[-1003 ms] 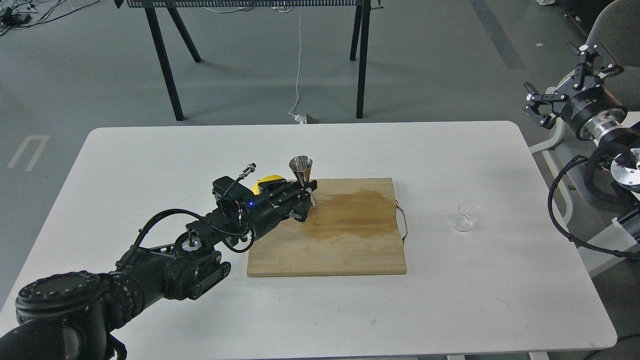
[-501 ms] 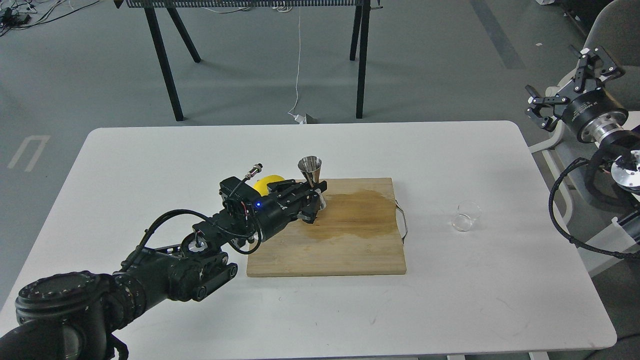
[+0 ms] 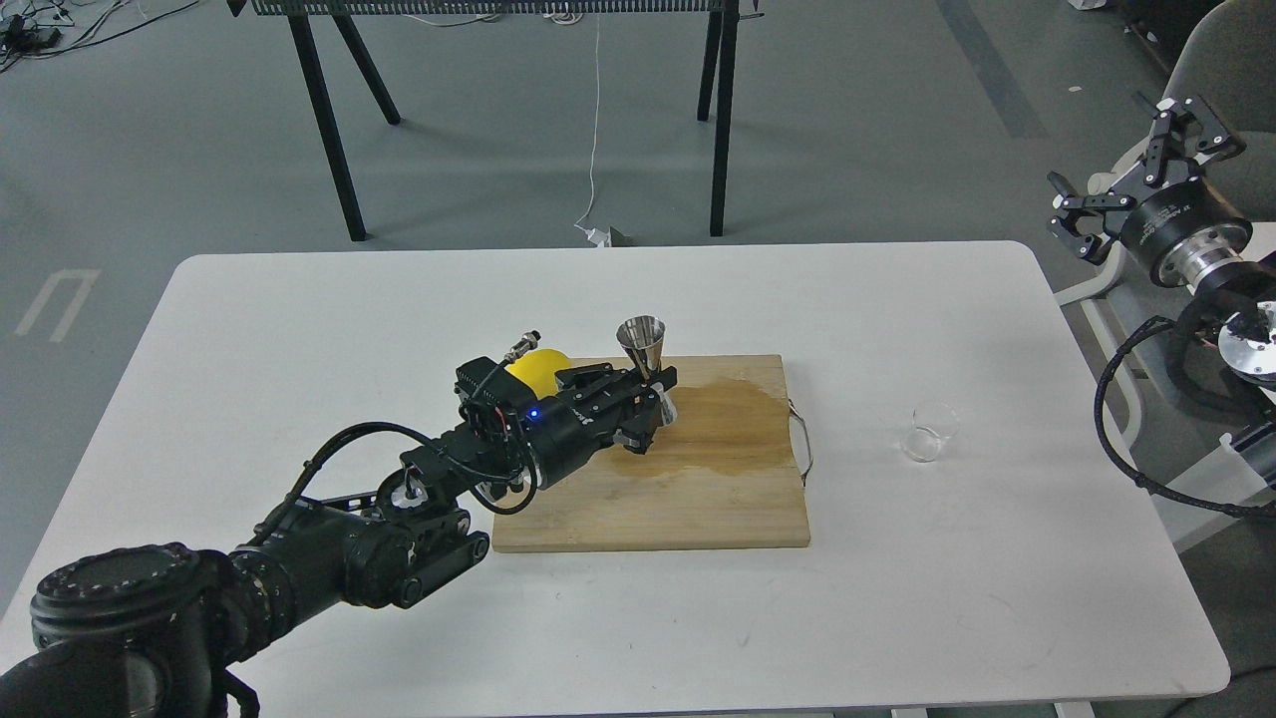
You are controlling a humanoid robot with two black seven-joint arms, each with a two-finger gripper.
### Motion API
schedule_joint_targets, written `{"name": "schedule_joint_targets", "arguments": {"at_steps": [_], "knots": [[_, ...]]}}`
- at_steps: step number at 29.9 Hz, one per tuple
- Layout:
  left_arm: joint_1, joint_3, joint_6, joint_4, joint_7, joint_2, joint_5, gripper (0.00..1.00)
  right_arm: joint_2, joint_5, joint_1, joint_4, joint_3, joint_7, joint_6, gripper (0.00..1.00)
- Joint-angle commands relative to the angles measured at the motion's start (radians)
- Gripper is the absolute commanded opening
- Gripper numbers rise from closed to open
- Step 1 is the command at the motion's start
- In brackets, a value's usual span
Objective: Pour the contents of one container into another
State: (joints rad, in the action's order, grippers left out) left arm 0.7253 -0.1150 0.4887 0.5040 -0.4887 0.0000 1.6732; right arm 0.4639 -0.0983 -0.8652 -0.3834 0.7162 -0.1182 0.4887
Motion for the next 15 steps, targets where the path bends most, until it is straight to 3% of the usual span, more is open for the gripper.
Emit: {"name": "schedule_joint_targets", "arguments": {"at_steps": [1,15], "knots": [[-0.001,0.000,0.000,-0.007,0.000,0.000,-0.001,0.16,-0.001,0.000,0.000,0.000,-0.001,0.000,0.000,0.99],[-0.043,0.055,0.000,-0.012,0.000,0.000,0.000,0.16,-0.001,0.000,0.000,0.000,0.000,0.000,0.000,0.99]]}}
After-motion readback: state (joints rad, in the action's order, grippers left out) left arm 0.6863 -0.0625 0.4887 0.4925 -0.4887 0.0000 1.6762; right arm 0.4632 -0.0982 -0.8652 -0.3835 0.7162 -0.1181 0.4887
